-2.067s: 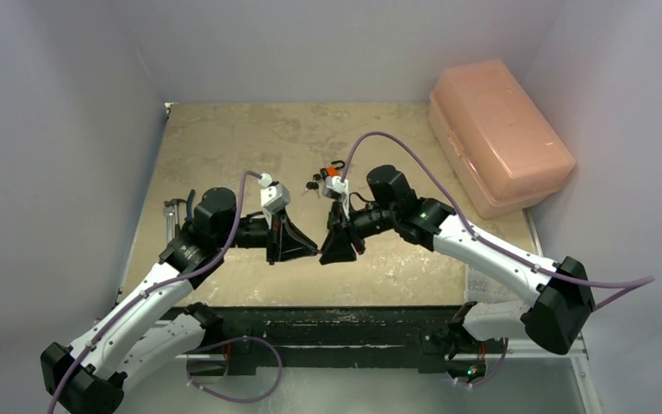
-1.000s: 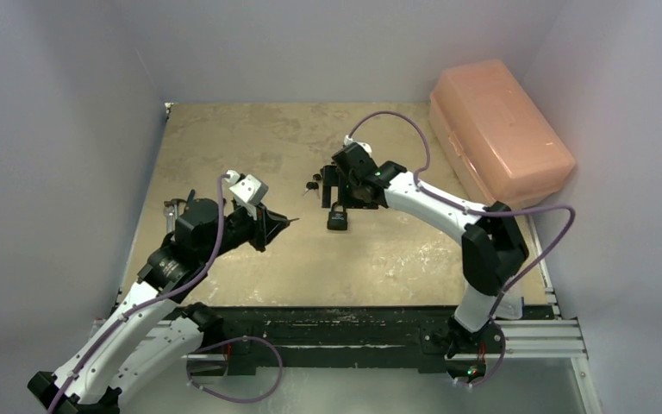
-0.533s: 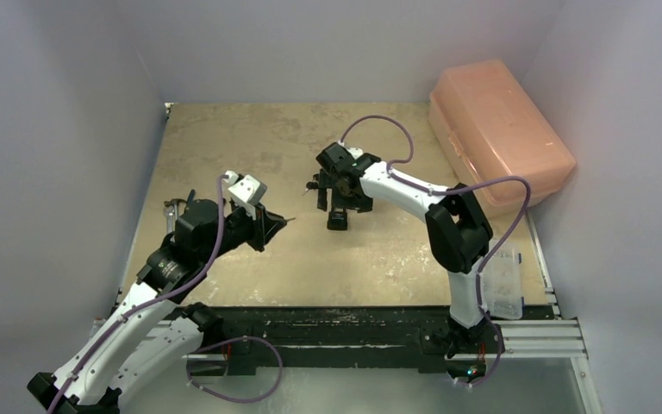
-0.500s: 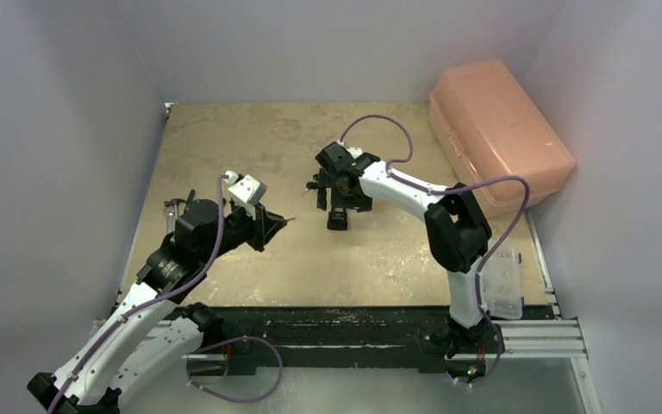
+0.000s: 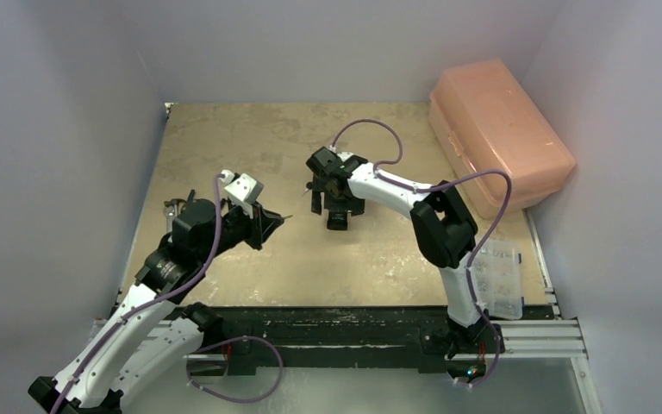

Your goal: Unlock with the key

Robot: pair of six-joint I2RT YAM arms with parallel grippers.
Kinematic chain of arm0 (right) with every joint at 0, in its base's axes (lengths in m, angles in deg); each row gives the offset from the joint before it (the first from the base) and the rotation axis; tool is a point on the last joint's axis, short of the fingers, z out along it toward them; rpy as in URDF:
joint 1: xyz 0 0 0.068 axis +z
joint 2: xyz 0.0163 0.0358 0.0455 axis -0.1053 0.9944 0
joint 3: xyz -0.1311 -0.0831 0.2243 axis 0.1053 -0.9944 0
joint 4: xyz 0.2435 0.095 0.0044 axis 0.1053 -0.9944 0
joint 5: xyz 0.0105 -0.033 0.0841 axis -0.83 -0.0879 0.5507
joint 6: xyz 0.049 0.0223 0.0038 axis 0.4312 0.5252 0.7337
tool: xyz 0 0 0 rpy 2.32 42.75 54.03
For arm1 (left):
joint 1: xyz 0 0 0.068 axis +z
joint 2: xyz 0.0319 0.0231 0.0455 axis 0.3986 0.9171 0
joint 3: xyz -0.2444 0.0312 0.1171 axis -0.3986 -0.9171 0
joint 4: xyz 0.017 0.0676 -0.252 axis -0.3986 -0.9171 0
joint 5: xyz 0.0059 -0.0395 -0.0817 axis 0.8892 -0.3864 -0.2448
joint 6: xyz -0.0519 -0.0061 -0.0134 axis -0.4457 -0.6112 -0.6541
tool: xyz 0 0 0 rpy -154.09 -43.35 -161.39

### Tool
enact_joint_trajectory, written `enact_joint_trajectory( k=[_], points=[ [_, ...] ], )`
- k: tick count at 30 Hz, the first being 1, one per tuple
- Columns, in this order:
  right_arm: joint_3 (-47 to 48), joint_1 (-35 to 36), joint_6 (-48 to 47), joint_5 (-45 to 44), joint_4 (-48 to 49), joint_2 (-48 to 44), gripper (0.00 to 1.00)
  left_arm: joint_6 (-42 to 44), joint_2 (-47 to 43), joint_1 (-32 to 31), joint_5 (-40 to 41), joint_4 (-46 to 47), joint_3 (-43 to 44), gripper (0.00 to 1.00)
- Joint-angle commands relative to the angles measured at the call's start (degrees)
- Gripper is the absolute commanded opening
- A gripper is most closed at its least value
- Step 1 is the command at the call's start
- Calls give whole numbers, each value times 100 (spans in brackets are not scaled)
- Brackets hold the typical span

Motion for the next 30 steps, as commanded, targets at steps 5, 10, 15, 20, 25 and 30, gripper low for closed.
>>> enact_joint_trajectory(
  k=[5,10,15,20,25,30],
  points=[
    [235,104,167,-198,-26,180,90,13,-76,79,-69,134,244,0],
    [125,106,191,-194,74,205,82,11,-85,90,-76,134,247,0],
    [20,106,203,-172,171,244,71,12,-94,103,-76,134,243,0],
    [-127,105,291,77,291,227,53,12,-111,111,-84,142,244,0],
    [-400,97,235,331,690,17,10,16,-115,112,-116,151,238,0],
    [-910,67,124,655,1361,-562,0,16,-141,115,-164,186,224,0]
  ],
)
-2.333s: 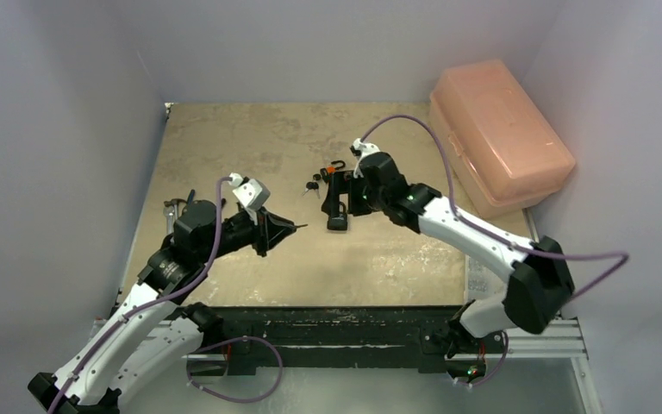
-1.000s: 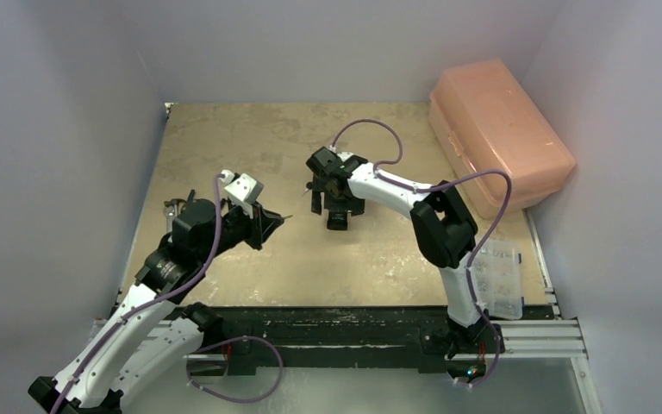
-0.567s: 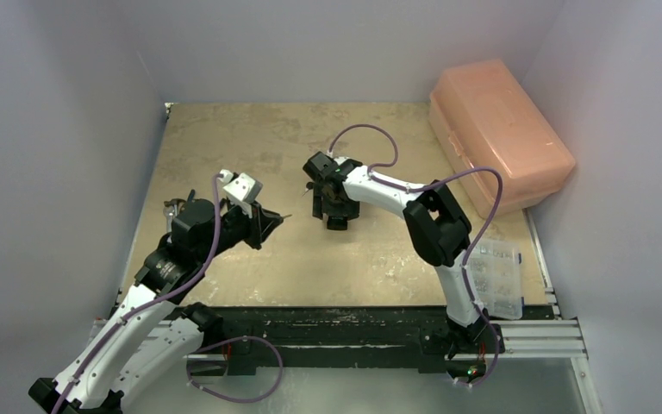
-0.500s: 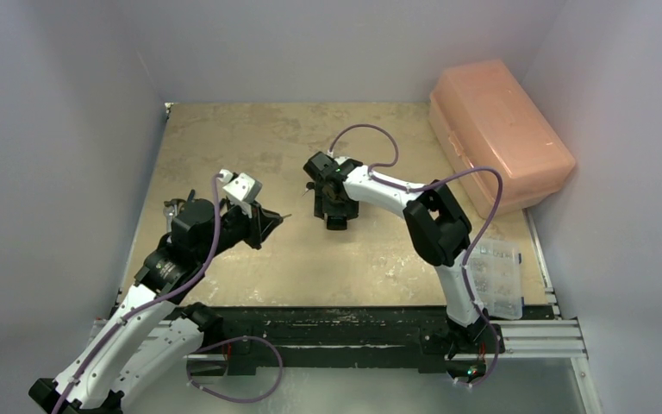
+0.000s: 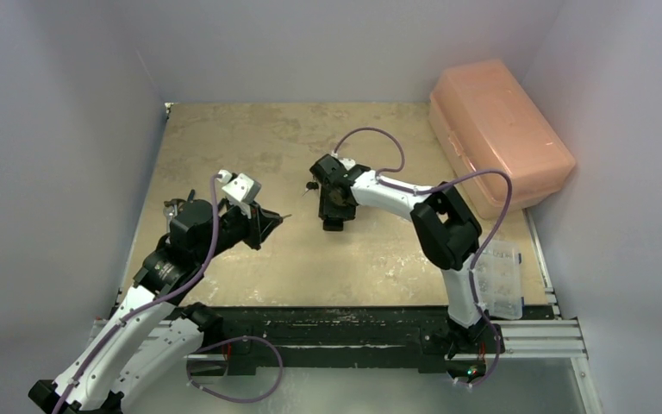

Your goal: Unlock with the key

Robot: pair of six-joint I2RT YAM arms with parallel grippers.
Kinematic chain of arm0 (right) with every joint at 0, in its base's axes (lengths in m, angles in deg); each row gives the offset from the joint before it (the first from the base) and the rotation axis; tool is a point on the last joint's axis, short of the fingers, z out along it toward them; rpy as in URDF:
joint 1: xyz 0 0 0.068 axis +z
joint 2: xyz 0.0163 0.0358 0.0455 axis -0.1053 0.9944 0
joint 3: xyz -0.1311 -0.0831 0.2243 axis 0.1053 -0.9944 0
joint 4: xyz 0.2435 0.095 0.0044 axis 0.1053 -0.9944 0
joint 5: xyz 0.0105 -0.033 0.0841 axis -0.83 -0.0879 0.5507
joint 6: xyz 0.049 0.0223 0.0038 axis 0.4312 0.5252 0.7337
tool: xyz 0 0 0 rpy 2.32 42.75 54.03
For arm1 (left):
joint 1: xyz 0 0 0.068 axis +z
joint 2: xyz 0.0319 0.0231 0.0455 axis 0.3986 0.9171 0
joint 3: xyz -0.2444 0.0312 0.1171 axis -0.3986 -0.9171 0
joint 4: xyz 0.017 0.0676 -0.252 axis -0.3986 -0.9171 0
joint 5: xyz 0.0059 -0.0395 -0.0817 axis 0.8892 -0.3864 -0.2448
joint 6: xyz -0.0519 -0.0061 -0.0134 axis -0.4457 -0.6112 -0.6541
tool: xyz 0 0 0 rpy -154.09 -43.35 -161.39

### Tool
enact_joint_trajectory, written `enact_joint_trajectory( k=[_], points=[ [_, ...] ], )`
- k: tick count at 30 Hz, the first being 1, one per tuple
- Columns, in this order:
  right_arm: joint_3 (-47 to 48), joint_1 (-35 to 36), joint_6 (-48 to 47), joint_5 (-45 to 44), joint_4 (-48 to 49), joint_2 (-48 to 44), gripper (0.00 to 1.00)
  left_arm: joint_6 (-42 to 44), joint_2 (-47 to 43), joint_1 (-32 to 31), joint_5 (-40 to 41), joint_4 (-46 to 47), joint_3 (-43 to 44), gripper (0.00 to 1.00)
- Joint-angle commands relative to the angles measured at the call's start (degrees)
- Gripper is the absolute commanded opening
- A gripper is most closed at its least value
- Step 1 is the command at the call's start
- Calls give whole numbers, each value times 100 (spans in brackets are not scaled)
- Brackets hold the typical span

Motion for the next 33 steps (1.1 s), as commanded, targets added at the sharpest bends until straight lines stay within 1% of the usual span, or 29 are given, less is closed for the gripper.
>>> enact_joint_trajectory(
  k=[1,3,5,11,16,21,24,26,27,29,31,33],
  points=[
    [-631,-3,10,575,971,-747,0,22,-68,47,-127,199,212,0],
    [-1005,-40,27,739,1505,-1085,0,33,-53,46,-170,211,212,0],
    [-1231,-69,61,764,1746,-1371,0,37,-48,56,-185,230,202,0],
    [-2001,-117,420,263,2243,-2456,0,20,-5,72,-277,291,187,0],
    [-2904,-310,982,207,2931,-3508,0,-13,101,96,-382,337,182,0],
    [-3743,-566,2246,188,3248,-4508,0,-253,345,106,-676,469,173,0],
    [-4448,-653,3139,111,3630,-5164,0,-458,450,106,-818,612,146,0],
    [-4894,-661,3630,64,4131,-5633,0,-640,522,106,-934,793,93,0],
    [-5122,-661,3757,102,4608,-5798,0,-752,587,106,-1011,879,89,0],
    [-5453,-661,4057,141,5165,-6077,0,-1003,794,99,-1152,1025,110,0],
    [-5574,-661,4469,41,5194,-6242,0,-1260,985,97,-1290,1208,110,0],
    [-5429,-661,4963,-141,4653,-6309,0,-1524,1121,84,-1375,1495,65,0]
  ],
)
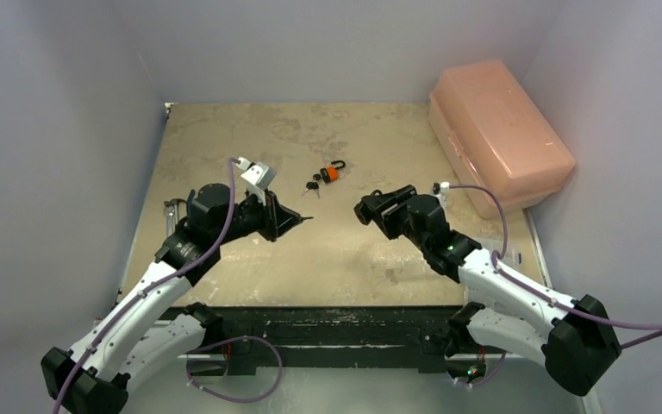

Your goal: Unlock with the key

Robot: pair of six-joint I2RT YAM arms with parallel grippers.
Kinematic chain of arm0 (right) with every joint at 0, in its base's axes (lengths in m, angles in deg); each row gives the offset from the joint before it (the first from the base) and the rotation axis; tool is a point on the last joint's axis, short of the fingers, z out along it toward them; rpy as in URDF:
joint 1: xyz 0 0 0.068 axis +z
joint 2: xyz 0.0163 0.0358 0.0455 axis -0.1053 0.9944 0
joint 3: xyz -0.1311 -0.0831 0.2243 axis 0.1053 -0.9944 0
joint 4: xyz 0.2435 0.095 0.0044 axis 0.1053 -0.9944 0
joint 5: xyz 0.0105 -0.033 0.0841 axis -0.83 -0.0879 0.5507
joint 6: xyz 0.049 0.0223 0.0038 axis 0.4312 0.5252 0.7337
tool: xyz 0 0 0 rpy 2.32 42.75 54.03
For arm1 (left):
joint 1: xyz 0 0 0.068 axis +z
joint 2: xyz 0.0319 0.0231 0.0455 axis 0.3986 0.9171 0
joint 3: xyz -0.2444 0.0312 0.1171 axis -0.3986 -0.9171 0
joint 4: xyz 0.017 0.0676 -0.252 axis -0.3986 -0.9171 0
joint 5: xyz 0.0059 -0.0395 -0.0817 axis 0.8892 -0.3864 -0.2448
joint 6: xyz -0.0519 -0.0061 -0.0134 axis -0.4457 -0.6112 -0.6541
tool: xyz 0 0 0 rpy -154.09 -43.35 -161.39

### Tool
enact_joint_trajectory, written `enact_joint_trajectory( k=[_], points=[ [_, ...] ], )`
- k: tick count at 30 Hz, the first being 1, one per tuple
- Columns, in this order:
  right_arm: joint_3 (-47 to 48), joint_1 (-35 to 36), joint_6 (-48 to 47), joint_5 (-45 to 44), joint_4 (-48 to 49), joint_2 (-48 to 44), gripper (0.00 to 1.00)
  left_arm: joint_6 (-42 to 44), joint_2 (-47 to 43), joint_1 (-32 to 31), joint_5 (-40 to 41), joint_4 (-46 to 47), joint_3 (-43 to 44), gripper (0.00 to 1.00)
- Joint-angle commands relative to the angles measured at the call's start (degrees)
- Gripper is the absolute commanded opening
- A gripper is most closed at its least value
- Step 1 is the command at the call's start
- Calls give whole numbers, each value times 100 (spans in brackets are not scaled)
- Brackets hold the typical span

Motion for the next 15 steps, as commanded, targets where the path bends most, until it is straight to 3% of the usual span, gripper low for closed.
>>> enact_joint_trajectory(
  k=[1,6,15],
  points=[
    [323,8,1459,-454,486,-322,0,-758,258,-1,-393,887,36,0],
    [642,8,1814,-908,-446,-538,0,-1236,488,-215,-379,1582,-73,0],
    [264,8,2071,-939,-112,-941,0,-1715,803,-650,-113,2585,-301,0]
  ],
)
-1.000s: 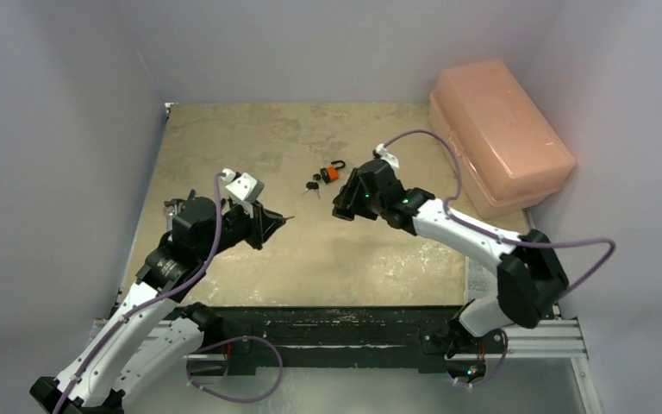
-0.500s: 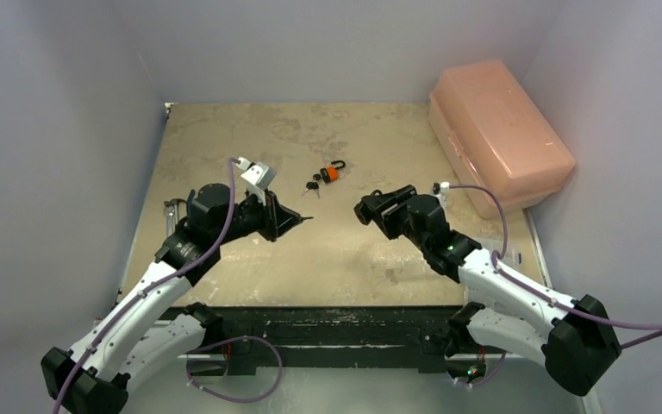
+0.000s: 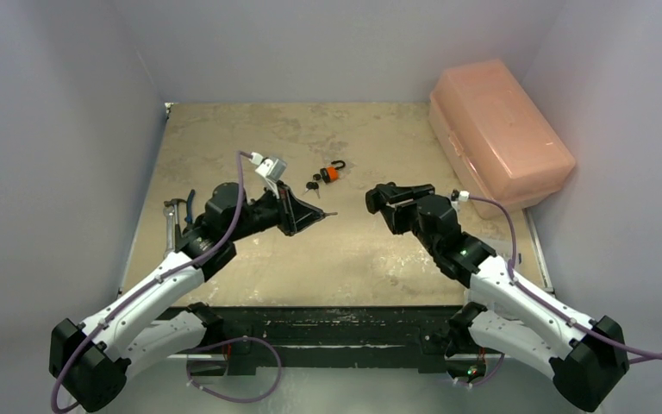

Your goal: Unlock with the key

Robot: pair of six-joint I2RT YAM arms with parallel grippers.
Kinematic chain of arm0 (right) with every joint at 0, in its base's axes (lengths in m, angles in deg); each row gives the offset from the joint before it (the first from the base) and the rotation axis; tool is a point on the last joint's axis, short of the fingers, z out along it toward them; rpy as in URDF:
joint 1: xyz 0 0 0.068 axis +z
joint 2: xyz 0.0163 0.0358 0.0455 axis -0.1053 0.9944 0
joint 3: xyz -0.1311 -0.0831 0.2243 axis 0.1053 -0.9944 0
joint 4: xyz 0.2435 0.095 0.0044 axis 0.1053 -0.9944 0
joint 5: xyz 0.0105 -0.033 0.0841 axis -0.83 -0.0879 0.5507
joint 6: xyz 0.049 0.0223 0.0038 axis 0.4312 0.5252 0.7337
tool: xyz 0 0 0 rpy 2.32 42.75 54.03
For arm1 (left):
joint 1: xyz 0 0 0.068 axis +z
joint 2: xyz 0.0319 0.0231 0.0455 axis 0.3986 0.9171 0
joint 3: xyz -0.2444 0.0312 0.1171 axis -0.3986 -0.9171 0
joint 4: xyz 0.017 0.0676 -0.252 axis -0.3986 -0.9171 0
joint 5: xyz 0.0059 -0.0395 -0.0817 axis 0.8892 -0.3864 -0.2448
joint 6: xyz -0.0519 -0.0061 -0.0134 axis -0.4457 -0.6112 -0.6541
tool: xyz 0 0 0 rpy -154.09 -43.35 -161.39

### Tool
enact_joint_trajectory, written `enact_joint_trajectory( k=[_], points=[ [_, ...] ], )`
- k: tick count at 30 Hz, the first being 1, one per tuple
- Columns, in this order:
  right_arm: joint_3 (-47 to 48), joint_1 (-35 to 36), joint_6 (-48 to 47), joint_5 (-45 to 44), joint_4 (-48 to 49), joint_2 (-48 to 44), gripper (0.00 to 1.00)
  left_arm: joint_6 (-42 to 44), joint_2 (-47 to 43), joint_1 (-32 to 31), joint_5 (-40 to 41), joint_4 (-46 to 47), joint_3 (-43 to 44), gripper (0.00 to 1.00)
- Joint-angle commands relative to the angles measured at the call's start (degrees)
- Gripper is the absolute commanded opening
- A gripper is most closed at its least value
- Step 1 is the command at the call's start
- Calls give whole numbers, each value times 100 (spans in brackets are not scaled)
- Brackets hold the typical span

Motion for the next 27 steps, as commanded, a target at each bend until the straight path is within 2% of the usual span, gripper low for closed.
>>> enact_joint_trajectory(
  k=[1,10,19,27],
  points=[
    [49,8,441,-285,649,-283,0,-412,135,-210,159,1003,-143,0],
    [97,8,706,41,734,-136,0,-733,452,-754,938,2111,-456,0],
    [211,3,864,211,569,15,0,-840,966,-1083,1637,2809,-499,0],
    [180,8,1157,210,326,-15,0,-1010,1571,-1174,1787,3341,-366,0]
  ],
)
